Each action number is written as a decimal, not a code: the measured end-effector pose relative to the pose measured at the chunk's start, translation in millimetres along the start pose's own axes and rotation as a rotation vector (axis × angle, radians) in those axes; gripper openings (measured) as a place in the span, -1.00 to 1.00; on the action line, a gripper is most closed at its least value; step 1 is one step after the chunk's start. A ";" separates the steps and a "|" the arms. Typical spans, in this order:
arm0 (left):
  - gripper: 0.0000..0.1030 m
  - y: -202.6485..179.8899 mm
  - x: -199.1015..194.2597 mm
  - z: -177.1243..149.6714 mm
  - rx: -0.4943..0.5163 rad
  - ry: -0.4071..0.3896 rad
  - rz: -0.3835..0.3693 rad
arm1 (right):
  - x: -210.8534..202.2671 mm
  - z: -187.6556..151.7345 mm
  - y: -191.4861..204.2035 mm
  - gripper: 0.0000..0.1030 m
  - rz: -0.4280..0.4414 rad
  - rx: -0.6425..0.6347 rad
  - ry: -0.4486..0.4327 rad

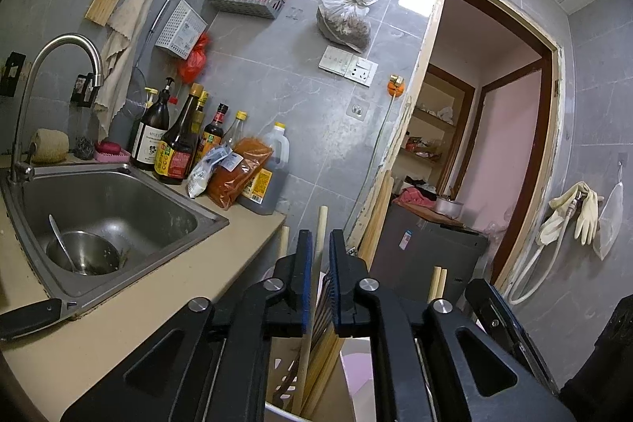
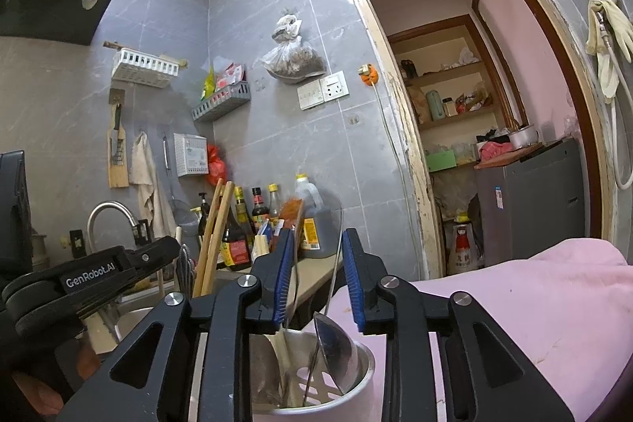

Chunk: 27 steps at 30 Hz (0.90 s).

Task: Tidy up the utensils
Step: 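Lower both items into the caddy and open both tools to release them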

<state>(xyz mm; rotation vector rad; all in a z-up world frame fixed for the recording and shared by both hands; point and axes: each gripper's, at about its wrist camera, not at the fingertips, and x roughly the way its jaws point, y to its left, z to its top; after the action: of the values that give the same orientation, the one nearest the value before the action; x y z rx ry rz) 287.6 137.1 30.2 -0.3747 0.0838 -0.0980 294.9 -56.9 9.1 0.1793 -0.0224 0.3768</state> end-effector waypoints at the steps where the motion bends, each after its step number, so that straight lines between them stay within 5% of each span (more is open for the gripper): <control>1: -0.64 0.3 -0.6 0.2 -0.005 -0.002 -0.009 | -1.2 0.1 -0.2 -0.49 0.000 -0.002 -0.004; 3: -0.46 1.1 -2.8 0.1 -0.021 -0.008 -0.024 | -2.3 0.5 -0.1 -0.49 0.000 -0.003 -0.008; 27: -0.34 -18.5 -12.5 2.2 0.066 -0.028 -0.014 | -14.5 7.8 -3.4 -0.29 -0.055 -0.003 -0.048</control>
<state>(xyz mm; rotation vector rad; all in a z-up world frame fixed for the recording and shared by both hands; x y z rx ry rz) 274.0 122.1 39.8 -0.3110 0.0505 -0.1089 282.8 -66.7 15.3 0.1857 -0.0650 0.3175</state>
